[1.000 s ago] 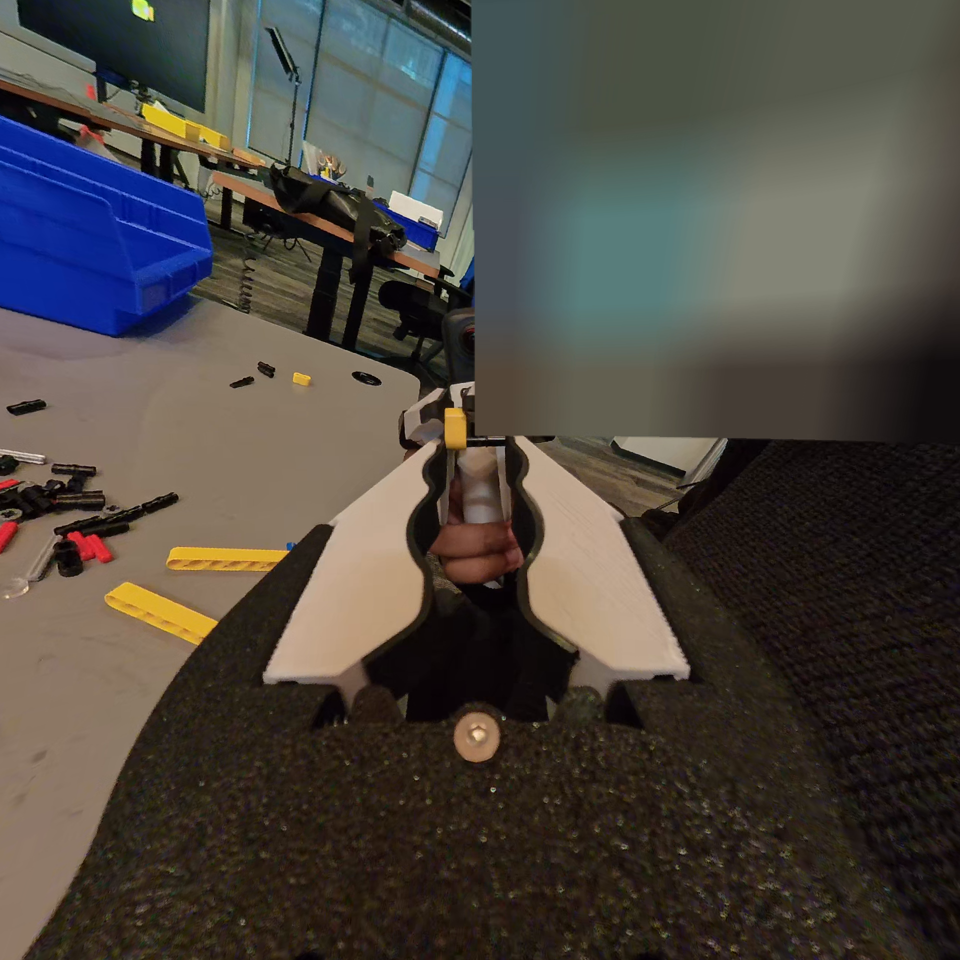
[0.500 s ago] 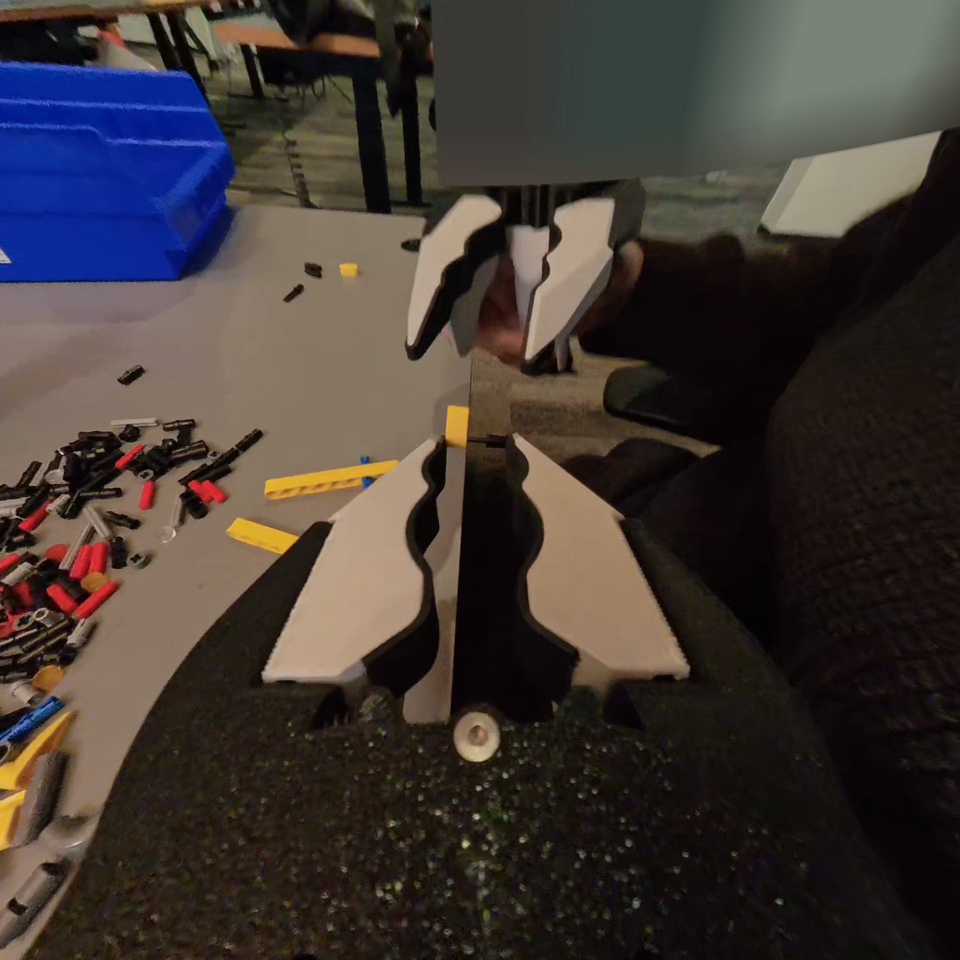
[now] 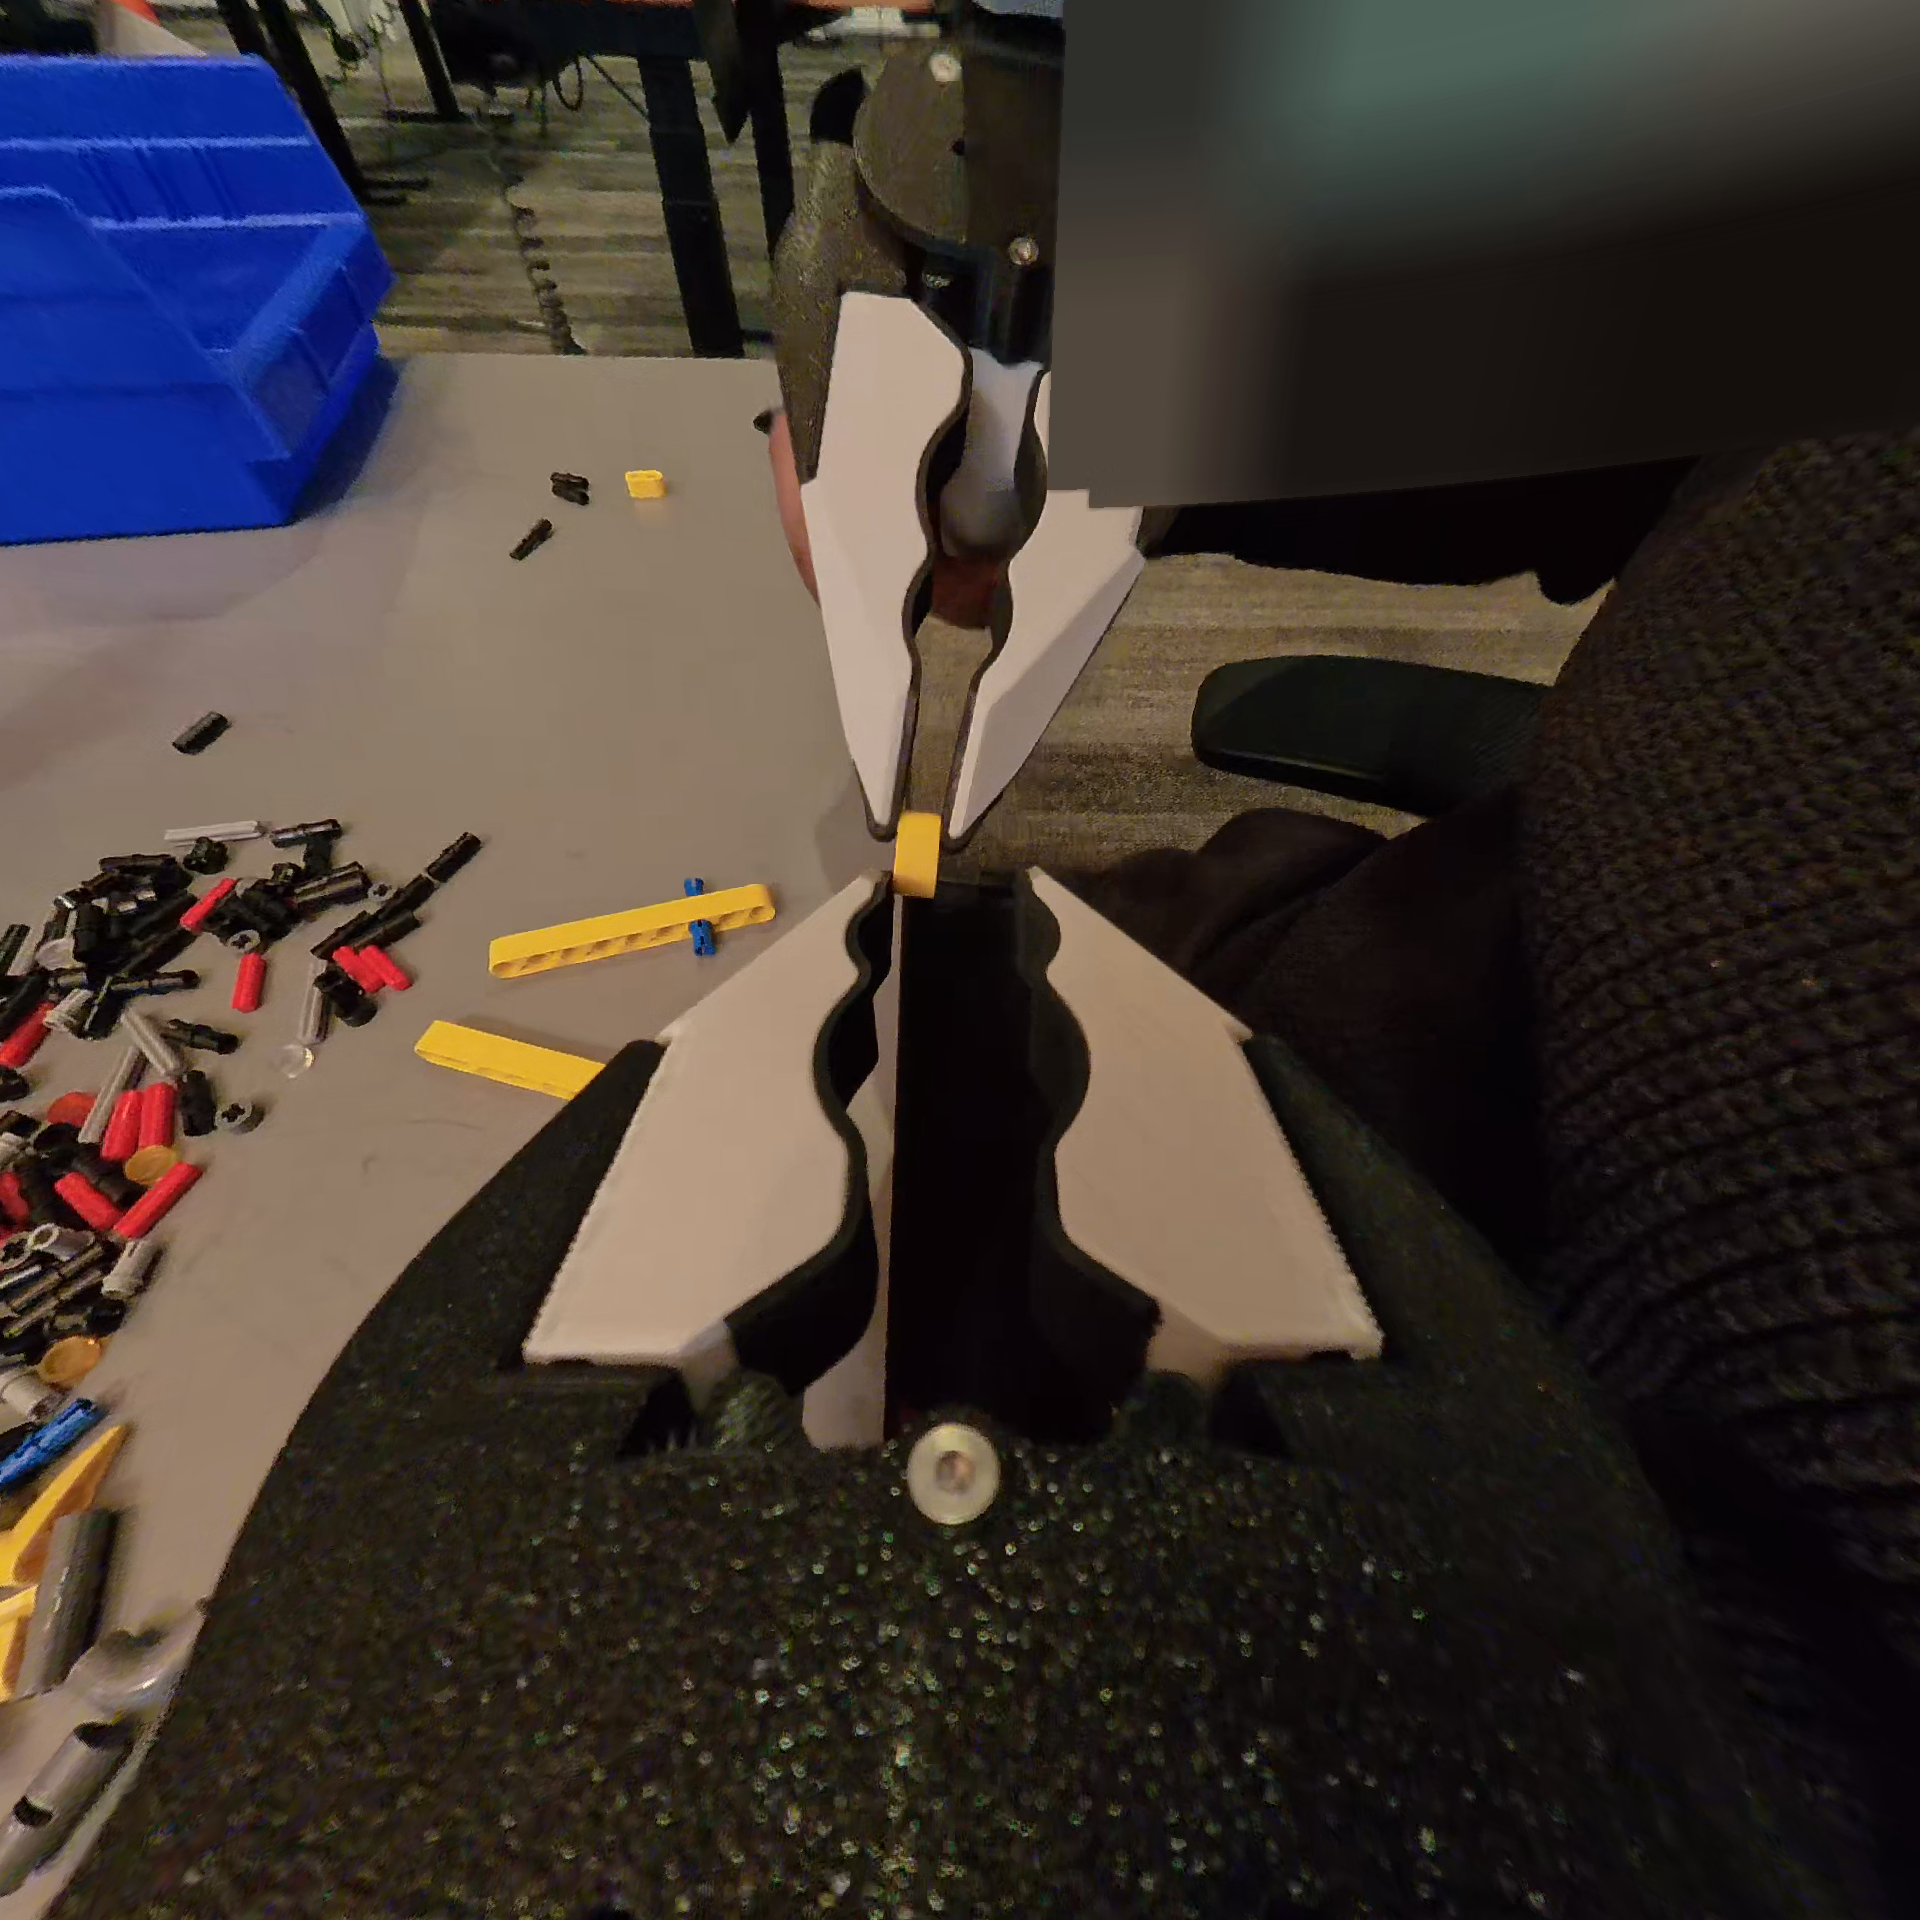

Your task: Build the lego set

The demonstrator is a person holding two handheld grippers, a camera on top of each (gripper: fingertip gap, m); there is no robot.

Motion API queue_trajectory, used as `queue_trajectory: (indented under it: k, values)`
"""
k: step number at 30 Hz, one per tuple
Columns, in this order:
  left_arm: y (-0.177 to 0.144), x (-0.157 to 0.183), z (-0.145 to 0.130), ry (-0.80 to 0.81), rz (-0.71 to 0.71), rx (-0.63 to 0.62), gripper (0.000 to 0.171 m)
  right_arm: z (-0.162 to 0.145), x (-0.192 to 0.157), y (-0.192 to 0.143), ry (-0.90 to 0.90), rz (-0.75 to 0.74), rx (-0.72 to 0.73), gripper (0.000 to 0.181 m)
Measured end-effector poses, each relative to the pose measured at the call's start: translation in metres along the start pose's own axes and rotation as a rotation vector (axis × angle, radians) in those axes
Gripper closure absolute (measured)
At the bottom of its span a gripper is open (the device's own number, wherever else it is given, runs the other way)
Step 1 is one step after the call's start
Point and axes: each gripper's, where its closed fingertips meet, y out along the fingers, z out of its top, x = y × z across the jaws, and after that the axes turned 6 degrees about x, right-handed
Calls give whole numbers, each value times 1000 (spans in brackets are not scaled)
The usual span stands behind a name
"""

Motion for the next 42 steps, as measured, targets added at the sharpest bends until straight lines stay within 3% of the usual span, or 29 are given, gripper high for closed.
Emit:
queue_trajectory:
  k: [8,15,37,42]
  values:
    - [-12,-5,27,-68,16,202,136,26,2,-8,98,-69,271,174]
    - [-21,7,51,-152,-75,370,144,50,-1,-14,101,-117,507,174]
    - [-23,13,72,-58,51,476,149,65,-3,-26,75,-155,590,174]
    - [-22,17,69,-67,23,477,150,64,-7,-26,72,-143,567,174]
